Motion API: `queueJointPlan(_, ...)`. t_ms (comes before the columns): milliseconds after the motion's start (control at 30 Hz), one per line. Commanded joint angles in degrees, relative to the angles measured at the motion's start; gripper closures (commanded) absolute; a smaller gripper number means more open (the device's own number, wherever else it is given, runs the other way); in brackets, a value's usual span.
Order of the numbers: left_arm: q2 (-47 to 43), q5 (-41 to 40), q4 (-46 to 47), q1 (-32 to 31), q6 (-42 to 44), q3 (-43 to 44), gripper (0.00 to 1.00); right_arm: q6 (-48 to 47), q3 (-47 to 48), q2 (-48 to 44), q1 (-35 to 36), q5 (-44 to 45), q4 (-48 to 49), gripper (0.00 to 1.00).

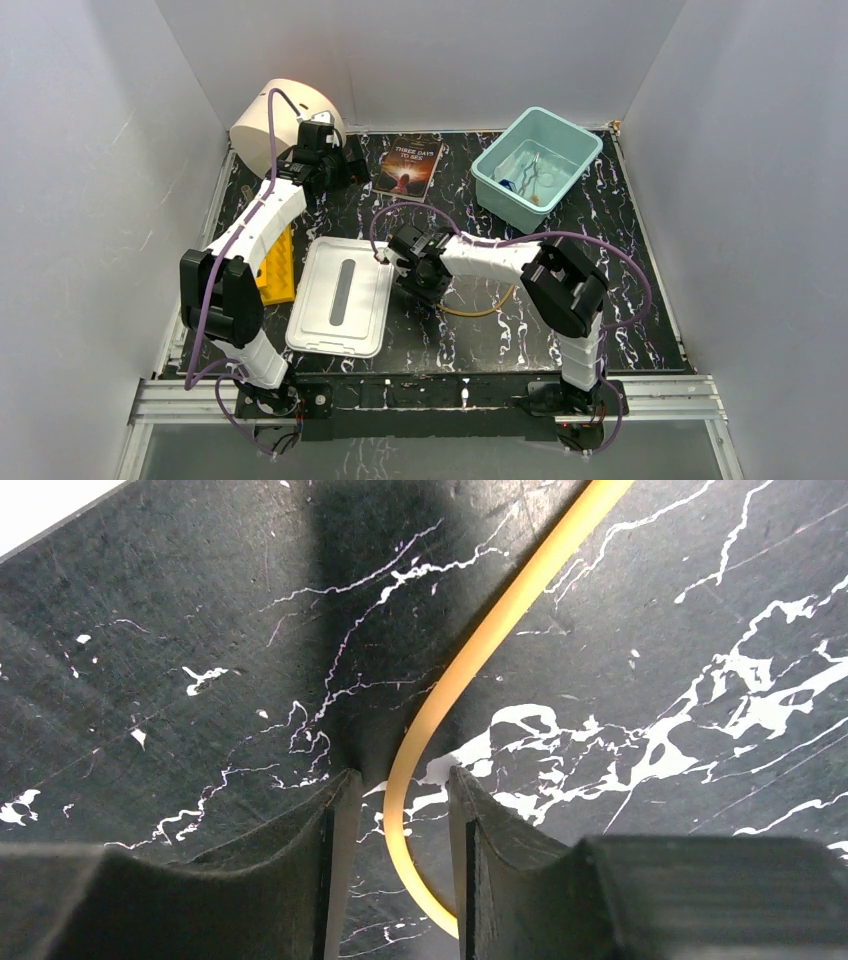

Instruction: Organize the chemistry lab equipment

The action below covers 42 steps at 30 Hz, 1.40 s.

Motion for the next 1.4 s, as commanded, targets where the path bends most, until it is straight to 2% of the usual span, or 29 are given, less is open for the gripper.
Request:
queueJointPlan(0,-3.76,0.77,-0.07,0.33,0.59,-0.21,0.02,-0.11,2.37,0.85,-0.04,-1.05,0.10,0.55)
queueJointPlan(133,-3.92,0.59,-0.02,0.43,0.76,-0.47,0.02,0.24,1.70,1.48,0.03,0.51,0.52,0.57)
queueJointPlan(200,-3.89,0.61,-0.09,0.42,0.86,-0.45,0.02,0.49,1.66,2.01,-0.02,0.51,0.56,0.62)
queueJointPlan(400,-3.88,0.58,-0.09,0.45,0.95,-0.39,0.02,2.28,1.75,3.78,-0.01,6.31,0.53,0.85)
queueJointPlan(500,-3.94,0.54,-0.03,0.42,1.02,-0.30,0.02,3.42,2.54,3.97,-0.04,9.96,0.64,1.00)
queueJointPlan(700,-4.30,-1.68,-1.80,1.12,2.66,4.19,0.02,4.99,11.09,0.24,-1.29,7.64,-2.16,1.00)
queueJointPlan(900,-4.38,-2.62,-2.88,1.47,3.67,8.18,0.02,6.22,15.27,-5.85,-4.33,5.82,-0.31,1.00)
queueJointPlan(1100,-4.49,-4.60,-3.47,2.64,2.02,8.07,0.02,10.63,19.65,-11.07,-11.23,-3.14,2.38,1.00)
queueJointPlan(1367,-5.08,-1.24,-2.22,3.04,0.58,6.99,0.02,11.35,30.42,-14.11,-15.88,1.08,5.03,1.00)
